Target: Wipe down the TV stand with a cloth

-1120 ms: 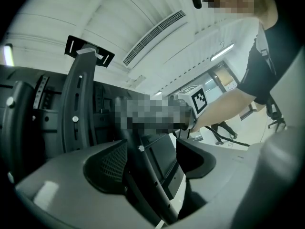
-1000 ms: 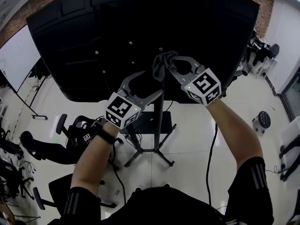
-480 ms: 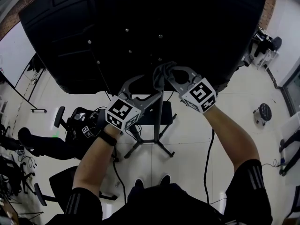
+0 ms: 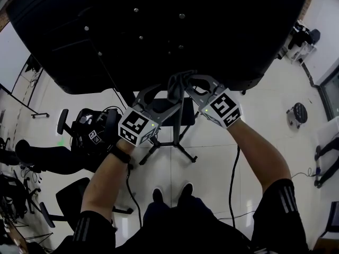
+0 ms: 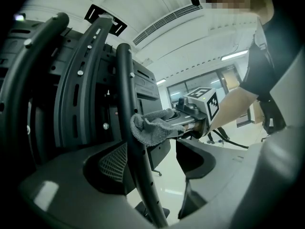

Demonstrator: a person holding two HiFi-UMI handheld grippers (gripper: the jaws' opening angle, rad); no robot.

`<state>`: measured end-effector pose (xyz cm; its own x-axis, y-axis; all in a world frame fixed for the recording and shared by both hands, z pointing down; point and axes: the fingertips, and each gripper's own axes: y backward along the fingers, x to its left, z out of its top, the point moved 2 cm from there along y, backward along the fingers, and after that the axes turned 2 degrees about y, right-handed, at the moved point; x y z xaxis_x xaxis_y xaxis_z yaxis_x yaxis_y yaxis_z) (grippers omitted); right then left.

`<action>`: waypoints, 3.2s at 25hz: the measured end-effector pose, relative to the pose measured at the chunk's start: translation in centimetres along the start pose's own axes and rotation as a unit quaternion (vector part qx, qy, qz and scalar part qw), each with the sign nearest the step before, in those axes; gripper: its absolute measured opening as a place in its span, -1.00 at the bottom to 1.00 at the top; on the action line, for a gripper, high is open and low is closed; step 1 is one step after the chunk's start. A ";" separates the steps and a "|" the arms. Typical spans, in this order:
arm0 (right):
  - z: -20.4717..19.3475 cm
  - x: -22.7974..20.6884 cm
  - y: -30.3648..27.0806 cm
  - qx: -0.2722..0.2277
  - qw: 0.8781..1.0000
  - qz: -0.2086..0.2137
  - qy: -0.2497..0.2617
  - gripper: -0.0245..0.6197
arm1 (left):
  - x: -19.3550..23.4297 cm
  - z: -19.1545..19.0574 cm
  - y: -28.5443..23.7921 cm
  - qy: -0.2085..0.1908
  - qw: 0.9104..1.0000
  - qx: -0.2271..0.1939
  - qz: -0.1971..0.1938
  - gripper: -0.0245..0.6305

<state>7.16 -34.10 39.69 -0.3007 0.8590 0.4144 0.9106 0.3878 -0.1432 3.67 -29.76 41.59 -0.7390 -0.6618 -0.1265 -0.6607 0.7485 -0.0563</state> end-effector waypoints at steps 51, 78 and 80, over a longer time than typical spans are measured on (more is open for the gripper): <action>-43.5 20.3 -8.7 0.205 0.963 0.083 -0.158 -0.82 | -2.2 -44.5 -3.6 0.191 0.965 0.177 -0.006 0.14; -39.1 23.7 -7.0 0.168 0.950 0.015 -0.263 -0.81 | -5.5 -42.2 3.1 0.178 0.973 0.148 -0.009 0.14; -34.8 23.2 -6.0 0.145 0.955 0.007 -0.257 -0.81 | -5.9 -38.3 5.1 0.161 0.978 0.130 -0.010 0.13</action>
<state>4.56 -28.11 81.41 -0.4565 0.8866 -0.0750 0.8212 0.3874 -0.4191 -0.37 -23.68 79.98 -0.7572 -0.6239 0.1932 -0.6504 0.6932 -0.3105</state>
